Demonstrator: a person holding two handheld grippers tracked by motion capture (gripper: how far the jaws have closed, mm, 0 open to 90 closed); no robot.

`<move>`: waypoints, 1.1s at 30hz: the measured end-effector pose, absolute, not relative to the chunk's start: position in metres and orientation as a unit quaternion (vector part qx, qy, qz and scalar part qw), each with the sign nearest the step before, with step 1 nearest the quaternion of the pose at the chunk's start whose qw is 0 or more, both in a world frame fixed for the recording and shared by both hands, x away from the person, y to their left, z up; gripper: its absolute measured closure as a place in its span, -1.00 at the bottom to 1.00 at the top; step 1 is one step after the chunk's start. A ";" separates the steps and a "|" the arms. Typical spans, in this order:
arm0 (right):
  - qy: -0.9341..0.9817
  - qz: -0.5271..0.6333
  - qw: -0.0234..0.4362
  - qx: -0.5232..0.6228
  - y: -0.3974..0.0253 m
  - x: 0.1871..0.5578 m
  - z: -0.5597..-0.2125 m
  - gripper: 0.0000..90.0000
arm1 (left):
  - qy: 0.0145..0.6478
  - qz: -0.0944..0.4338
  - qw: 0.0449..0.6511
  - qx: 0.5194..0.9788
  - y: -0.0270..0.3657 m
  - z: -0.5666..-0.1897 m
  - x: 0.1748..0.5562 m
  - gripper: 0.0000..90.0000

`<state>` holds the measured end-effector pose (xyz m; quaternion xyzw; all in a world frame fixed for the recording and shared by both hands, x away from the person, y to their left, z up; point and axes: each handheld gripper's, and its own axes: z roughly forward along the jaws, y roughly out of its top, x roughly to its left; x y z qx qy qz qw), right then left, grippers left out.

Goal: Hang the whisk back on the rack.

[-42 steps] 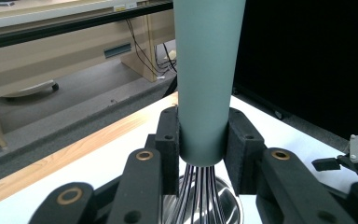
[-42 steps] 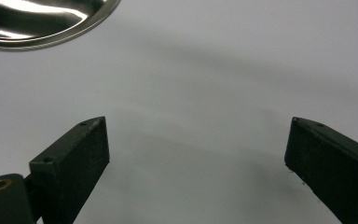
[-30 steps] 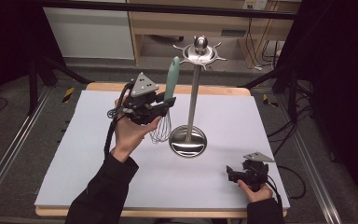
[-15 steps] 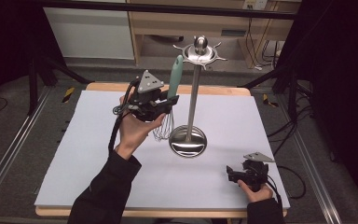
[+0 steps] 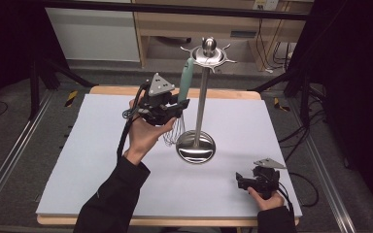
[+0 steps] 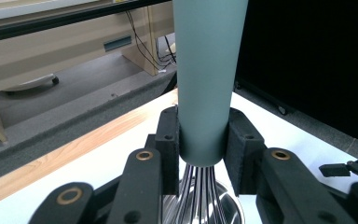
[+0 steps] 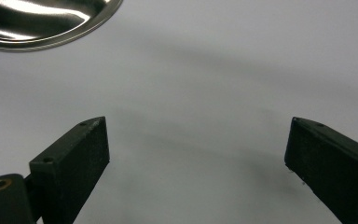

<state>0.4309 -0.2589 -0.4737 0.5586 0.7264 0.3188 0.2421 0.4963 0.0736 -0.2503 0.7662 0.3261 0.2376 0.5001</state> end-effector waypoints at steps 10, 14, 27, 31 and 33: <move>0.726 0.319 0.244 0.558 -0.259 0.431 -0.473 -0.85 | 0.325 0.242 0.510 0.759 0.070 -0.255 0.500 0.53; 0.729 0.319 0.245 0.554 -0.260 0.431 -0.473 -0.85 | 0.319 0.245 0.519 0.754 0.069 -0.258 0.502 0.52; 0.727 0.318 0.244 0.557 -0.259 0.431 -0.474 -0.85 | 0.314 0.253 0.531 0.746 0.065 -0.264 0.506 0.52; 0.727 0.318 0.244 0.557 -0.259 0.431 -0.474 -0.85 | 0.313 0.253 0.534 0.744 0.064 -0.265 0.507 0.52; 0.727 0.320 0.243 0.558 -0.259 0.431 -0.474 -0.85 | 0.312 0.258 0.535 0.742 0.064 -0.265 0.507 0.52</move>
